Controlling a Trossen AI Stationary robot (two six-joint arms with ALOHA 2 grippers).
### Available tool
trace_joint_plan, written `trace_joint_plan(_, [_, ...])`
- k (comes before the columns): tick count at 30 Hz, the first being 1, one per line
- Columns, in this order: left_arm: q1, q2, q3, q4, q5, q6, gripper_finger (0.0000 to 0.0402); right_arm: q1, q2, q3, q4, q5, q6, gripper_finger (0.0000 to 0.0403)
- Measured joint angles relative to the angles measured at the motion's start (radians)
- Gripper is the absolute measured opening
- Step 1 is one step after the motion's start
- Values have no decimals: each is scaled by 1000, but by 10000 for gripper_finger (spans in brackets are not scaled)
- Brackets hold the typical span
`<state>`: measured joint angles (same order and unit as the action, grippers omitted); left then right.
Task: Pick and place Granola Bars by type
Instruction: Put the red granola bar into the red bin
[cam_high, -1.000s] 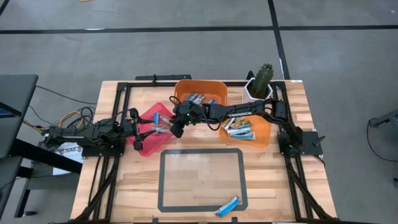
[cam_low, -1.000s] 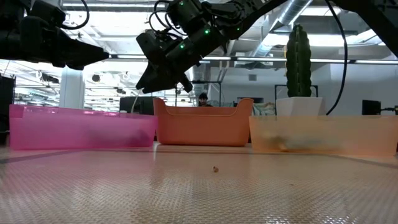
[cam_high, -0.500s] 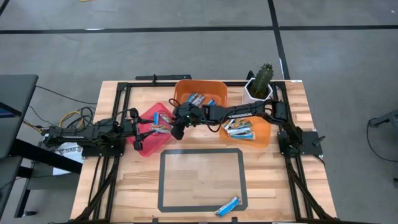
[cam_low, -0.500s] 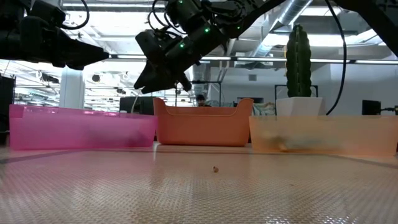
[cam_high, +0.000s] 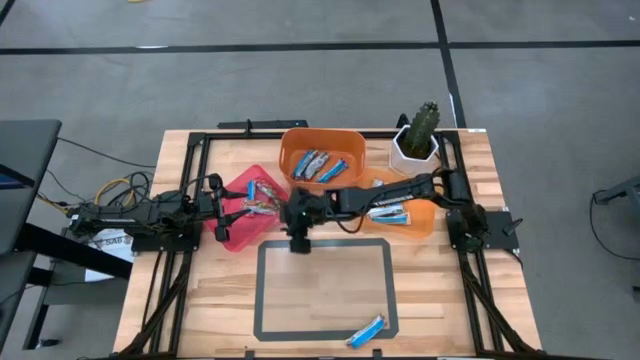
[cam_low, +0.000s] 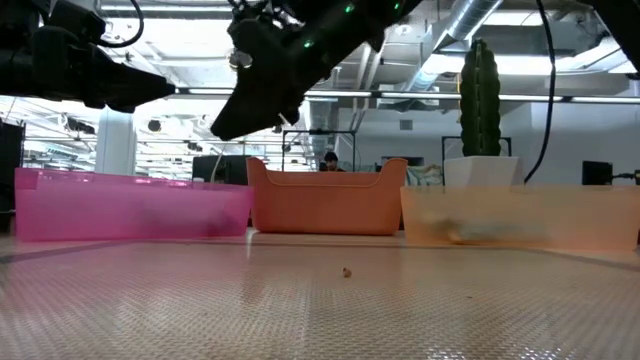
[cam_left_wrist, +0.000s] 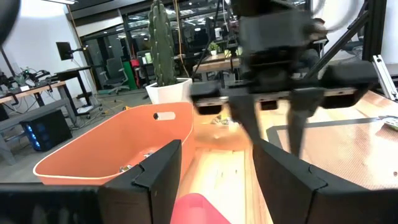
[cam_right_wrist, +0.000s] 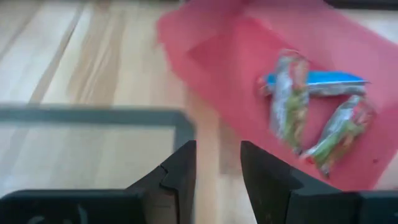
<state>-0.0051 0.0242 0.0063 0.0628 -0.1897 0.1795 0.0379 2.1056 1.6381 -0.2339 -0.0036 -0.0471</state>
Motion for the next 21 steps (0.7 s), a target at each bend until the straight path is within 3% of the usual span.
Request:
trace_joint_plan(12, [0, 0, 0, 0, 0, 0, 193, 145, -79, 1, -295, 2, -119, 127])
trace_joint_plan(21, [0, 0, 0, 0, 0, 0, 193, 268, -124, 1, -499, 3, -119, 207])
